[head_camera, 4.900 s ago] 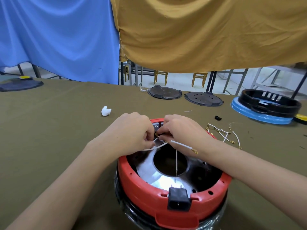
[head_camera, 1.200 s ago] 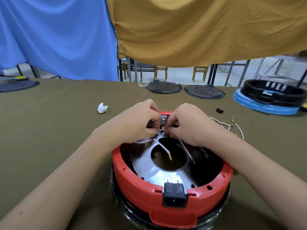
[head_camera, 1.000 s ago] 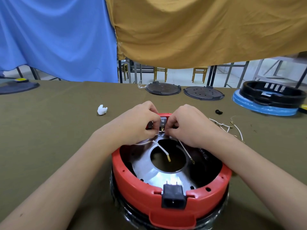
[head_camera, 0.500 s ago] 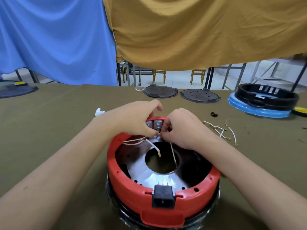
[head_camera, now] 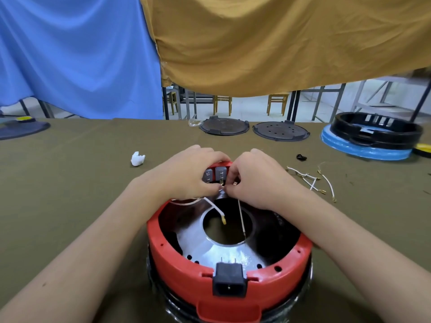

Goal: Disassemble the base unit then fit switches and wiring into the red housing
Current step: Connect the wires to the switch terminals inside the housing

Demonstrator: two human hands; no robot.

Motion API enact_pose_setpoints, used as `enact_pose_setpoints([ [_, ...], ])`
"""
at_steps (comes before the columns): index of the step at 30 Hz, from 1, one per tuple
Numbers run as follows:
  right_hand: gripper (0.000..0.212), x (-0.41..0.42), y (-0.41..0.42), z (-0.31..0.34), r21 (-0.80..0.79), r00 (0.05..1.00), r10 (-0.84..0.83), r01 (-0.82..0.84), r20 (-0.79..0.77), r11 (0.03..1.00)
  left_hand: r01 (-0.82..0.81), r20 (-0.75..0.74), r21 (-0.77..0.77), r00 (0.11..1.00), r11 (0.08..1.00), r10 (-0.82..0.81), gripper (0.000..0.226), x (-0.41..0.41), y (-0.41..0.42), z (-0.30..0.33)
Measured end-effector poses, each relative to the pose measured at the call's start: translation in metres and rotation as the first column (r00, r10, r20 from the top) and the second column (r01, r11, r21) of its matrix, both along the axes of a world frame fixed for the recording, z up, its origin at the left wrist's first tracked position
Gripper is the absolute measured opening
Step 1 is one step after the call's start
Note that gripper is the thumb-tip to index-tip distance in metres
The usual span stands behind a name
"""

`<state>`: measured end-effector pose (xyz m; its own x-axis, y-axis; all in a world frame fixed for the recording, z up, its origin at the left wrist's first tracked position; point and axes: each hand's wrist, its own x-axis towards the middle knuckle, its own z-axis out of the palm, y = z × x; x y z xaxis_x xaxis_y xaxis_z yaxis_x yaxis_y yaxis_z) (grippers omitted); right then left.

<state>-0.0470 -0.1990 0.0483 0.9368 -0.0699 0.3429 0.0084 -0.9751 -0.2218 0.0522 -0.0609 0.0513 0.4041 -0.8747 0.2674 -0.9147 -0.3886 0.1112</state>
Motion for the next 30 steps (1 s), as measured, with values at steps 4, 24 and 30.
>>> enact_pose_setpoints([
  [4,0.014,-0.0023,0.0007,0.0010,-0.013,1.000,0.014,-0.014,-0.009,1.000,0.023,-0.005,-0.005,1.000,1.000,-0.023,0.048,-0.0009,0.0008,0.0013],
  [24,0.014,-0.0001,0.0005,0.0015,-0.048,1.000,-0.004,0.003,-0.008,0.999,-0.028,0.047,0.033,0.999,0.999,0.027,0.048,0.0024,-0.0024,-0.0002],
  [30,0.015,-0.0002,0.0009,0.0022,-0.073,1.000,-0.005,0.005,-0.005,0.997,-0.070,0.057,0.073,0.996,0.995,0.066,0.043,0.0016,-0.0048,0.0025],
])
